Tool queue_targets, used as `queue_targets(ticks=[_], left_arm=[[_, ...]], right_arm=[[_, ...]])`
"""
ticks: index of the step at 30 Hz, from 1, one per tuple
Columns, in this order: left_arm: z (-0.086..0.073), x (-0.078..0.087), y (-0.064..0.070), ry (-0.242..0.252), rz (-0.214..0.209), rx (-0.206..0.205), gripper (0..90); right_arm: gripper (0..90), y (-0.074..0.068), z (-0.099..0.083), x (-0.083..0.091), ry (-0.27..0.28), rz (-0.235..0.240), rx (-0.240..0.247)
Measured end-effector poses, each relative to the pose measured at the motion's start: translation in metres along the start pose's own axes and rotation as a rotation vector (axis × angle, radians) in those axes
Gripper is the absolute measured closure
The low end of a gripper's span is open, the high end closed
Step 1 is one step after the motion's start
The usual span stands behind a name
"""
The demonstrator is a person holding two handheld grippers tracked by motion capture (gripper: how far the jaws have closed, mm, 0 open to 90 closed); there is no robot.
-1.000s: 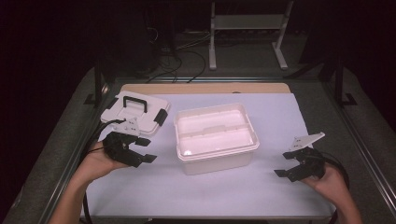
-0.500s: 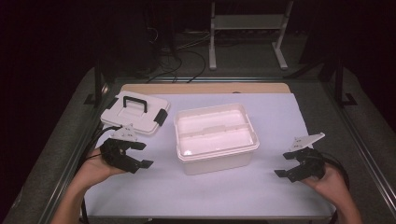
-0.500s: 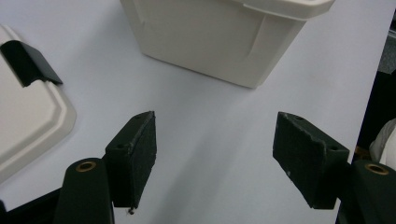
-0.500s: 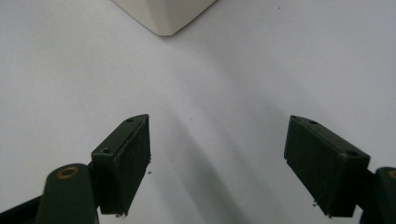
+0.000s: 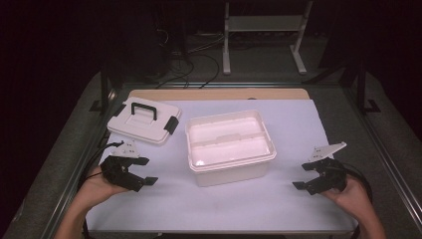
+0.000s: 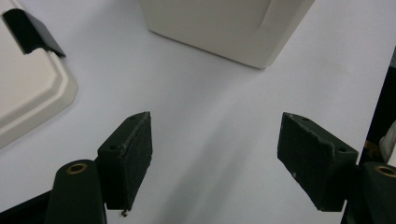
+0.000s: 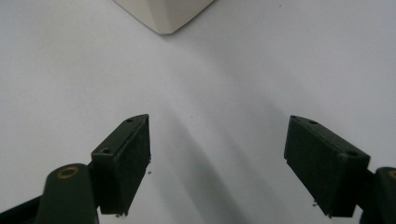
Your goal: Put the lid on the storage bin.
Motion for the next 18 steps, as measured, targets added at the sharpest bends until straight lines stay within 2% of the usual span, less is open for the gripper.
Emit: queue_targets(ticks=[13,18], left_arm=[[-0.023,0.000,0.002,-0.019,0.039,0.024,22.5],[-0.032,-0.001,0.006,-0.010,0.063,0.045,20.9]], right_arm=[[22.1,-0.001,0.000,-0.002,-0.002,0.004,0.002],[22.1,-0.001,-0.001,-0.003,0.000,0.006,0.004]])
Point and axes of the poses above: each handheld gripper's, and its own axes: x roughly backward along the jaws, z roughly out of its top, y roughly to its right, the point moved 1 cm from there along -x, roughly forward along the jaws, and after that the axes turned 14 degrees about z, right-handed, at the moved point
